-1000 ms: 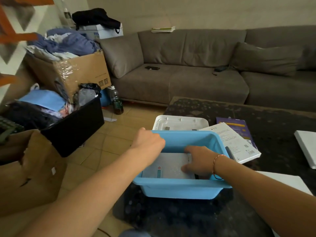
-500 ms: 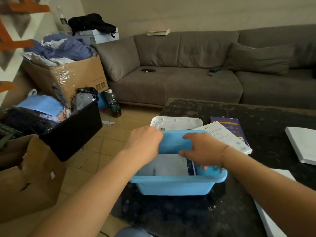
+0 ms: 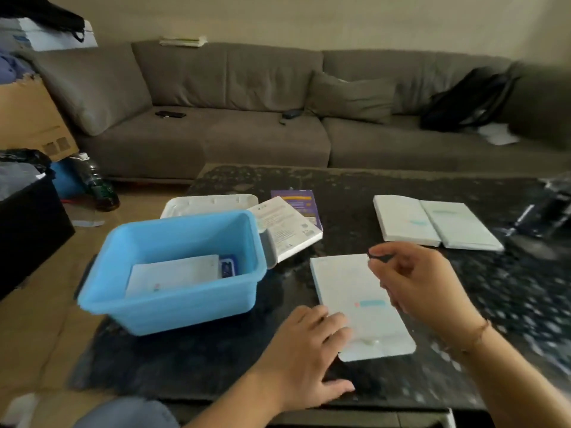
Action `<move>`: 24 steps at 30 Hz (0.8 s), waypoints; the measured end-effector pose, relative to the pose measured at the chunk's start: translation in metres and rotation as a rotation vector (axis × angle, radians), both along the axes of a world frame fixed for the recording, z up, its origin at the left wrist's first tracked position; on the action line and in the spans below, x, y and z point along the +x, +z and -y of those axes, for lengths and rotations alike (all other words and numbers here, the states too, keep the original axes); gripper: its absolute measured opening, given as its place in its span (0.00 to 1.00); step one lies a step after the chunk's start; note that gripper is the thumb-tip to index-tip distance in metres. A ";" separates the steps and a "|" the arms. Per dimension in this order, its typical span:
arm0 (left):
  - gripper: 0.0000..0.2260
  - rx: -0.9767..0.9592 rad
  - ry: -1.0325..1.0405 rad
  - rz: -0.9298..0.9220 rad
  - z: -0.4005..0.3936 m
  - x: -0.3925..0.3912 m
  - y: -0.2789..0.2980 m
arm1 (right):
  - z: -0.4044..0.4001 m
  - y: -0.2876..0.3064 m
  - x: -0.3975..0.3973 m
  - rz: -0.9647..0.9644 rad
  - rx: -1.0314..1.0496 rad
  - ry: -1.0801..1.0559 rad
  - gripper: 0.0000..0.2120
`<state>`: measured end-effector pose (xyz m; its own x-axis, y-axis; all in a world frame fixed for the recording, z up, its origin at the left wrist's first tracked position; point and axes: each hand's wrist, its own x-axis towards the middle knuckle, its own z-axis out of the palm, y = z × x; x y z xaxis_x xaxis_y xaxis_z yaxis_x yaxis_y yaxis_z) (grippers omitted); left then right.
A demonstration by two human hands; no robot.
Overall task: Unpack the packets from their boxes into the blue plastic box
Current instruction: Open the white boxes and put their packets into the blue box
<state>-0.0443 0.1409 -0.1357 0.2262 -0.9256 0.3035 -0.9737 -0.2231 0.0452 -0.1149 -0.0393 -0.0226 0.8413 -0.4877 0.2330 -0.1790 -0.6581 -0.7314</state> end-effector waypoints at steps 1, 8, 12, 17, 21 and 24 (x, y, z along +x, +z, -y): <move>0.24 -0.029 0.003 0.013 0.005 -0.002 -0.005 | 0.006 -0.007 -0.011 0.012 0.015 -0.016 0.04; 0.09 -0.411 0.101 -0.082 0.023 -0.001 -0.004 | 0.019 -0.046 -0.072 0.253 -0.131 -0.181 0.03; 0.14 -0.594 0.303 -0.316 0.035 0.005 0.030 | 0.009 -0.066 -0.076 0.312 -0.509 -0.143 0.03; 0.17 -0.628 0.306 -0.359 0.036 0.007 0.052 | -0.006 -0.070 -0.059 0.414 -0.689 -0.078 0.04; 0.14 -0.645 0.314 -0.362 0.035 0.009 0.051 | -0.015 -0.072 -0.047 0.374 -0.676 -0.082 0.08; 0.15 -0.661 0.321 -0.391 0.036 0.011 0.054 | -0.021 -0.070 -0.040 0.248 -0.685 -0.066 0.13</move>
